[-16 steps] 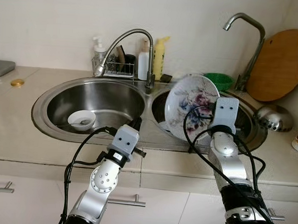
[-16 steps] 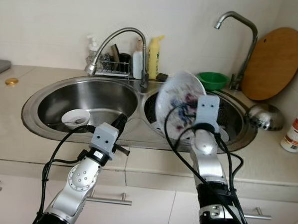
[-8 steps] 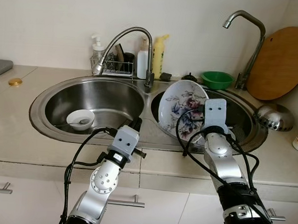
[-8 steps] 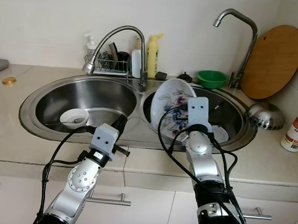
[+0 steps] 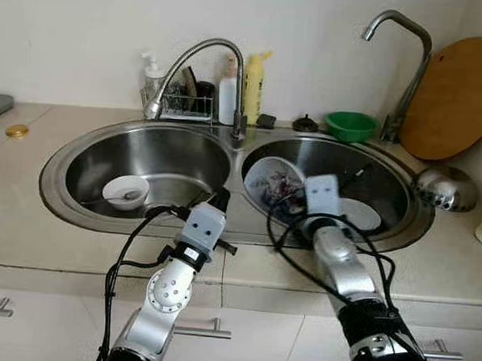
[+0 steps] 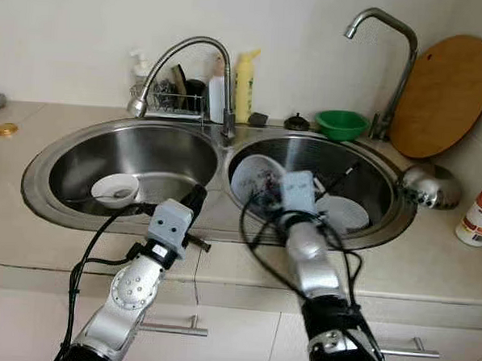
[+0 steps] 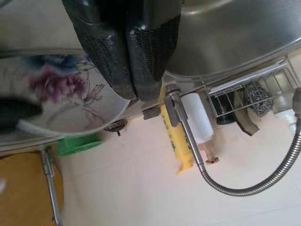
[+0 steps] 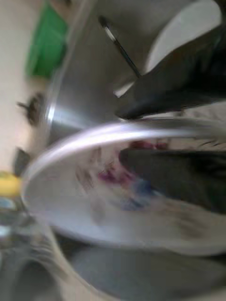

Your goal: Kitchen organization

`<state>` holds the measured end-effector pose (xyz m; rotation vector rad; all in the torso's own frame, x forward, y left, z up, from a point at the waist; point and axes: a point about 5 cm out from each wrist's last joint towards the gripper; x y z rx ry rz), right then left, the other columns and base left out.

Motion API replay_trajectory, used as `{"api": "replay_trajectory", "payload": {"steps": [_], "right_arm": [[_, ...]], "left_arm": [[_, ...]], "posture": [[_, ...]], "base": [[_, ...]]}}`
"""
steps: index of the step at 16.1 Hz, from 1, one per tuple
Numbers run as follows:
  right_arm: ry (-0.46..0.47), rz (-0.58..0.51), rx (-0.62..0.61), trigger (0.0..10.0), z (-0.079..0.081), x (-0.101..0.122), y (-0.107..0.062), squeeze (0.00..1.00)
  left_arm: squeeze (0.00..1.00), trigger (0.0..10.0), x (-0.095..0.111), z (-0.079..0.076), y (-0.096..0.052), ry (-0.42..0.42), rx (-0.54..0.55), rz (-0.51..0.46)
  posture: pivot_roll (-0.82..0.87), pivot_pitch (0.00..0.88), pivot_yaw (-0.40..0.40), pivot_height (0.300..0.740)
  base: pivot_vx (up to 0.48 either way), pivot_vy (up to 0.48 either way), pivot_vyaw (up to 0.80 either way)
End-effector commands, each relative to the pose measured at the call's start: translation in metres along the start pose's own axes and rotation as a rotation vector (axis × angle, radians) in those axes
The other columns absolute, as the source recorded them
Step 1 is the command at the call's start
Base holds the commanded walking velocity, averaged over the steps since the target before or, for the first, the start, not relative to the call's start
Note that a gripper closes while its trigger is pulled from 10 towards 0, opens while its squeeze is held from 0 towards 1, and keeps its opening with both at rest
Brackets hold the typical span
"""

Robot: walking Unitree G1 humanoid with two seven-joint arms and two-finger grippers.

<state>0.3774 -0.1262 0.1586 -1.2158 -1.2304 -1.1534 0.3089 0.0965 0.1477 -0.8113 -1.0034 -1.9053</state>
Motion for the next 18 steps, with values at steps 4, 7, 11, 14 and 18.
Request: {"api": "replay_trajectory", "payload": {"steps": [4, 7, 11, 14, 18], "right_arm": [[0.050, 0.153, -0.049, 10.0, -0.012, -0.025, -0.003, 1.00], [0.140, 0.210, -0.076, 10.0, -0.015, -0.034, -0.004, 1.00], [0.391, -0.100, -0.048, 10.0, -0.016, 0.009, -0.006, 1.00], [0.427, -0.297, 0.022, 10.0, -0.006, 0.036, -0.017, 1.00], [0.422, -0.442, 0.078, 10.0, 0.004, 0.056, -0.030, 0.00]], "left_arm": [[0.00, 10.0, -0.003, 0.000, -0.002, 0.006, -0.005, 0.020], [0.00, 10.0, -0.004, -0.001, -0.002, 0.006, -0.008, 0.023], [0.00, 10.0, -0.003, 0.000, -0.002, 0.002, -0.003, 0.012], [0.00, 10.0, 0.000, 0.002, -0.001, -0.020, 0.011, -0.003], [0.00, 10.0, 0.001, 0.004, -0.001, -0.028, 0.016, -0.014]], "posture": [[0.07, 0.000, -0.015, 0.740], [0.07, 0.000, -0.013, 0.740], [0.07, 0.000, -0.008, 0.740], [0.07, 0.000, -0.008, 0.740], [0.07, 0.000, -0.004, 0.740]], "base": [[0.000, 0.000, 0.00], [0.000, 0.000, 0.00], [0.000, 0.000, 0.00], [0.000, 0.000, 0.00], [0.000, 0.000, 0.00]]}}
Point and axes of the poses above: a point about 5 cm out from each wrist's last joint towards the gripper, its own y axis pointing out of the wrist towards the gripper, its own x axis along the axis of the wrist's last joint, z = x × y, and after that the axes turned 10 degrees about y, right-handed
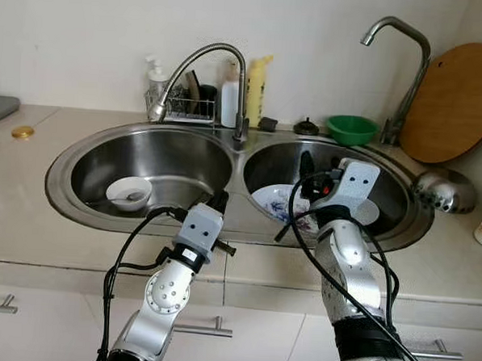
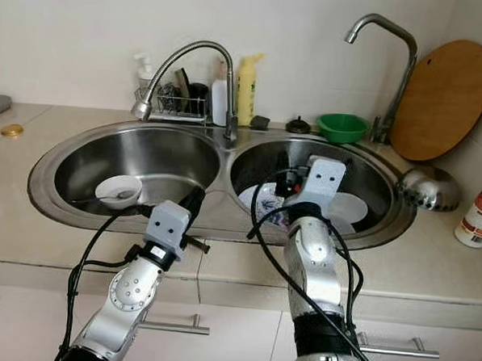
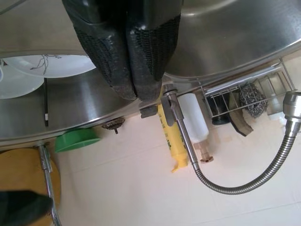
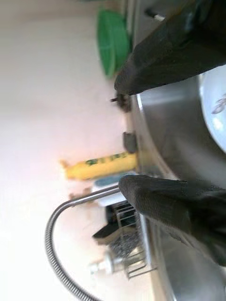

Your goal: Kitchen organization

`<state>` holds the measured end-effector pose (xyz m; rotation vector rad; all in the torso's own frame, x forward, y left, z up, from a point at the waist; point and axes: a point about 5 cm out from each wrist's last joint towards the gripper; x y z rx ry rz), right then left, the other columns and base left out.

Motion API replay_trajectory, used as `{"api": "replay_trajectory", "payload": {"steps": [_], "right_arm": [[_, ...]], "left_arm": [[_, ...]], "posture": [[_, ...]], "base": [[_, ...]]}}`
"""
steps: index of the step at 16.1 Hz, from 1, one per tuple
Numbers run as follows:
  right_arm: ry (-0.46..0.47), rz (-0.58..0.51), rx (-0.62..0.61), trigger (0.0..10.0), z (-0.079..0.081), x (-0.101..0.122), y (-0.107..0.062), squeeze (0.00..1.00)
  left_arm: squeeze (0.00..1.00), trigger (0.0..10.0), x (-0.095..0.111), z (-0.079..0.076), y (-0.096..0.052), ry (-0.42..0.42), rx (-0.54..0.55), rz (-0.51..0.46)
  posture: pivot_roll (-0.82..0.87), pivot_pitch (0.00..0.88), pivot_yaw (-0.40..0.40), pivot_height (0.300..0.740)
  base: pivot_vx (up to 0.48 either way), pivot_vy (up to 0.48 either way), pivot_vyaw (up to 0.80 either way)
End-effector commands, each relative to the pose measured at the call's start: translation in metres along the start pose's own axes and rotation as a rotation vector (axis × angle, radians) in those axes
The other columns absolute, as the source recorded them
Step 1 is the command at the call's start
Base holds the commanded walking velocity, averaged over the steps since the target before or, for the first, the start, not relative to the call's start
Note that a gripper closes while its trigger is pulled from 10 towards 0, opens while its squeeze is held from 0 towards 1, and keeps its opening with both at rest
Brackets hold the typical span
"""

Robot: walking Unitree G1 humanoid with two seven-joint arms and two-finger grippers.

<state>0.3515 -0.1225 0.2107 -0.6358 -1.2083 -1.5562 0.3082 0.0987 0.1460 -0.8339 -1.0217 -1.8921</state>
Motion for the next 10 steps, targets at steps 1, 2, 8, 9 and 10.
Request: {"api": "replay_trajectory", "payload": {"steps": [1, 2, 8, 9, 10], "right_arm": [[-0.001, -0.037, 0.031, 10.0, 0.0057, 0.0056, -0.0026, 0.00], [-0.015, -0.040, 0.056, 10.0, 0.0092, 0.0059, -0.0051, 0.00], [-0.034, -0.028, 0.078, 10.0, 0.0120, 0.0027, -0.0120, 0.00], [-0.035, -0.029, 0.079, 10.0, 0.0123, 0.0029, -0.0123, 0.00], [-0.037, -0.031, 0.079, 10.0, 0.0129, 0.0030, -0.0125, 0.00]], "left_arm": [[0.00, 10.0, 0.0033, 0.0035, 0.0012, -0.005, 0.009, -0.019], [0.00, 10.0, 0.0039, 0.0039, 0.0013, -0.005, 0.008, -0.022], [0.00, 10.0, 0.0080, 0.0027, 0.0029, -0.007, 0.002, -0.044], [0.00, 10.0, 0.0090, 0.0027, 0.0031, -0.003, -0.001, -0.050], [0.00, 10.0, 0.0097, 0.0034, 0.0032, -0.001, 0.000, -0.056]], "posture": [[0.07, 0.000, -0.003, 0.740], [0.07, 0.000, -0.002, 0.740], [0.06, 0.000, -0.001, 0.740], [0.07, 0.000, -0.002, 0.740], [0.07, 0.000, -0.002, 0.740]], "base": [[0.000, 0.000, 0.00], [0.000, 0.262, 0.00], [0.000, 0.469, 0.00], [0.000, 0.480, 0.00], [0.000, 0.480, 0.00]]}}
Point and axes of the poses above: a point about 5 cm out from each wrist's last joint towards the gripper, its own y axis pointing out of the wrist towards the gripper, its own x axis along the axis of the wrist's last joint, z = x × y, and after that the axes turned 10 degrees about y, right-handed
